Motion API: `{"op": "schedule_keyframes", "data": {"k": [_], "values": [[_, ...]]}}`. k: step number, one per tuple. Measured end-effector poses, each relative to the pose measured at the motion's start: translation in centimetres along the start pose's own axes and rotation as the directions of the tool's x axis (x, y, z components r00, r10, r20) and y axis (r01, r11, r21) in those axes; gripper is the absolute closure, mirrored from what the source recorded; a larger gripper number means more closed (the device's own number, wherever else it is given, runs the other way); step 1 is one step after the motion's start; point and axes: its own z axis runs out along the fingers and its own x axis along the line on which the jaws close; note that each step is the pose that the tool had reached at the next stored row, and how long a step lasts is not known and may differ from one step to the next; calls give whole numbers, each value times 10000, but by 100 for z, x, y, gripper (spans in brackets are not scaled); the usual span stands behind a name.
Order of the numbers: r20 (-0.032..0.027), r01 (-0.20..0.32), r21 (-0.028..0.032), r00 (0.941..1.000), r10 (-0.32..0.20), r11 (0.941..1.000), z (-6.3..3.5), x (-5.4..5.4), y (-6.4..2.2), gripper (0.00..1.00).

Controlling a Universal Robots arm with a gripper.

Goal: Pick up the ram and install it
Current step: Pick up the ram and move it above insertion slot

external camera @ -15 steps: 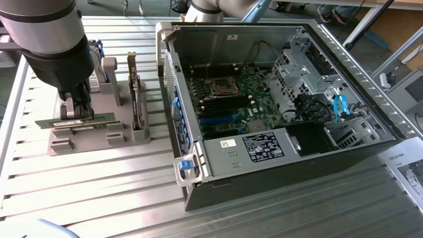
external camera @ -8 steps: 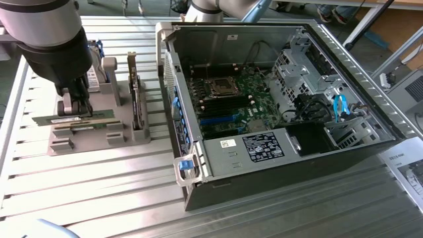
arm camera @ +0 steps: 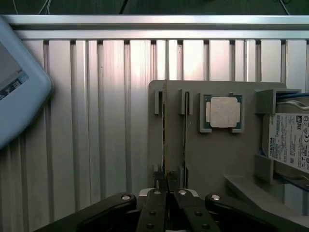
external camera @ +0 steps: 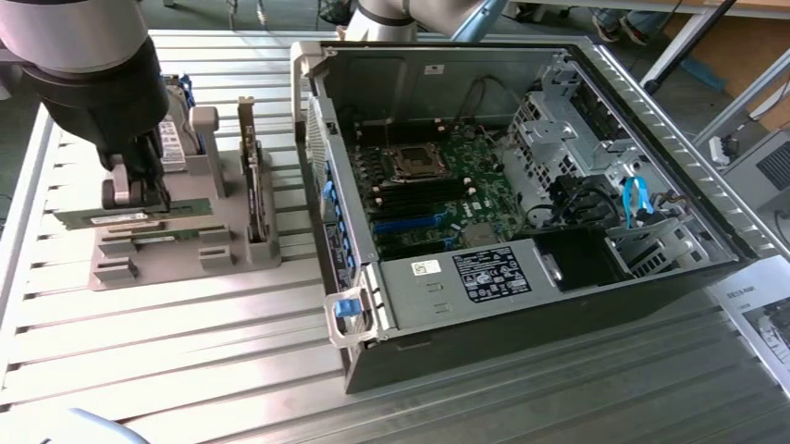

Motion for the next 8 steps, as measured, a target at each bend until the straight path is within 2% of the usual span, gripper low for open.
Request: {"op": "schedule_keyframes", "data": {"k": [8], "values": [[-1,0,-1,10000,0,10000,-146,-3,3,88]]}}
